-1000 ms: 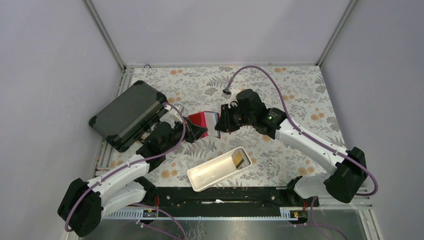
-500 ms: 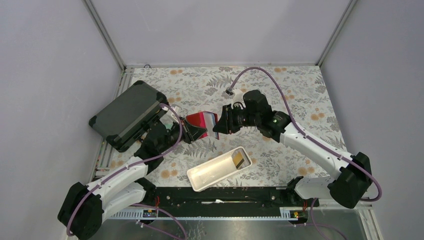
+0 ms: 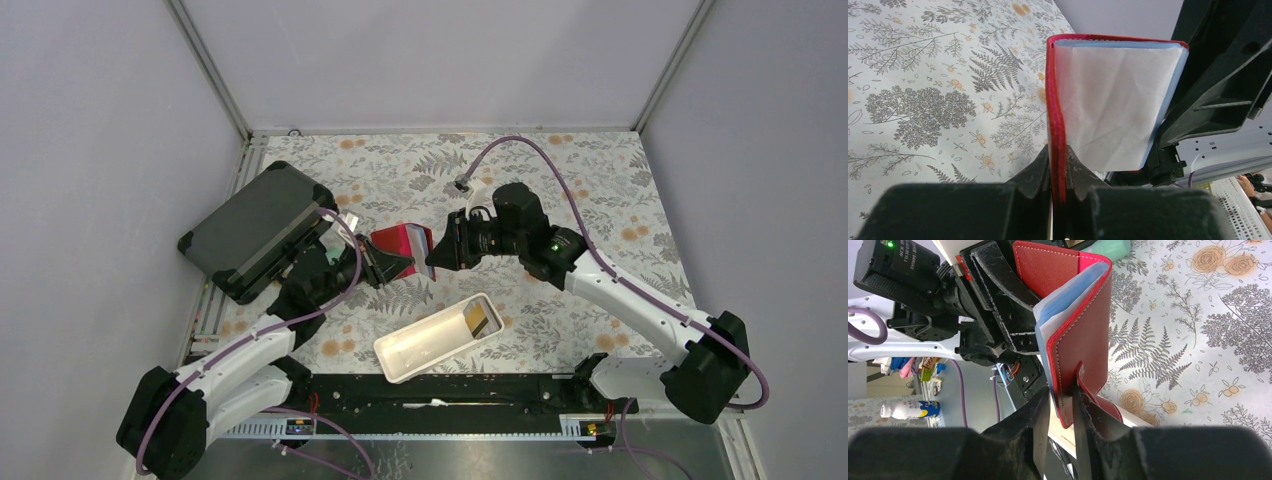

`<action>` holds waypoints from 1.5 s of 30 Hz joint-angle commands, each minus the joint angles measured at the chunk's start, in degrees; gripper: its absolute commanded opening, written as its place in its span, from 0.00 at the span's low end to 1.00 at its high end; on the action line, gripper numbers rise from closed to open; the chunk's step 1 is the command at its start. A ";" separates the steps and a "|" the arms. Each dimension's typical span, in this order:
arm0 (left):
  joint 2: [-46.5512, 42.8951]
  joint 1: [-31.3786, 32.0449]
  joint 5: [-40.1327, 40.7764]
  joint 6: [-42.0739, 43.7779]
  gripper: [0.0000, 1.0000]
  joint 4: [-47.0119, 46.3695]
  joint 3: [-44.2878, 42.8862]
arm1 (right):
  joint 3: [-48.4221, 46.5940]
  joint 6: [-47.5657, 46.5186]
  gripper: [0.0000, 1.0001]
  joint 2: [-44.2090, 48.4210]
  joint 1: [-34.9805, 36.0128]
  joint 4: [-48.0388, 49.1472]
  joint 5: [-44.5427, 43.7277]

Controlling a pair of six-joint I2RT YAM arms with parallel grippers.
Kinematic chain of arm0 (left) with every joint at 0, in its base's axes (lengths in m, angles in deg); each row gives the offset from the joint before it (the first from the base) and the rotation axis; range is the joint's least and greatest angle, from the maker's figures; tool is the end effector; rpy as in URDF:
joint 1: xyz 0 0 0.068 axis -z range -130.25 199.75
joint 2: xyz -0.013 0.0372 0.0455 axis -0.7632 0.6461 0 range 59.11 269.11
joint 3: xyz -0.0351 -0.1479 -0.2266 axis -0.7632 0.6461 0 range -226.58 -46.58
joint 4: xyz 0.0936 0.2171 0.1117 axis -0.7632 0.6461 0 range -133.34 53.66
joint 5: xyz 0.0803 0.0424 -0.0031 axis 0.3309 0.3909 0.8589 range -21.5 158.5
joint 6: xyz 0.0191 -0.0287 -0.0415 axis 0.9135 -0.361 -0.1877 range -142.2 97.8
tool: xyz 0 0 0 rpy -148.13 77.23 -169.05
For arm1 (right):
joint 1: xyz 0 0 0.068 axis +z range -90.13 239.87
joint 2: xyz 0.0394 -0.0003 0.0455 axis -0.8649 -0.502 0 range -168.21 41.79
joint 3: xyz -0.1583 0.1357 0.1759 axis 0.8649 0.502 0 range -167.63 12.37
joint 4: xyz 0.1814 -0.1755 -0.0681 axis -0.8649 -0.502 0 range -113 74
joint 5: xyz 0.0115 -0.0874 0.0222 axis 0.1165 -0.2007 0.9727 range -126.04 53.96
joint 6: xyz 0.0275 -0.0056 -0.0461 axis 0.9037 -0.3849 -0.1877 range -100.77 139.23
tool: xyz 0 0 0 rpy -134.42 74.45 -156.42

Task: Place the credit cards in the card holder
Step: Open the card holder at the center of the board.

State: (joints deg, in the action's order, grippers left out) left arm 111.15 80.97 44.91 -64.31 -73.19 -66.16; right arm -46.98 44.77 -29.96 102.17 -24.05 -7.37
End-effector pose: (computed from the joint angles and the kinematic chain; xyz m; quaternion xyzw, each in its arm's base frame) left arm 0.1662 -0.1173 0.2359 0.0735 0.7180 -0.5224 0.4541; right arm 0.2016 0.2066 0.3333 -0.2557 0.7667 0.4771 0.3451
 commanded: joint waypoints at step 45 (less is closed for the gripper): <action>-1.34 -0.20 -5.59 2.14 0.31 -1.89 -2.46 | -2.04 -0.95 0.00 -4.31 -0.53 1.89 -5.88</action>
State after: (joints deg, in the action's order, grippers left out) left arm 110.49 80.14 39.97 -63.04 -72.25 -65.15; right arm -46.70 44.29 -33.76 101.80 -24.25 -12.60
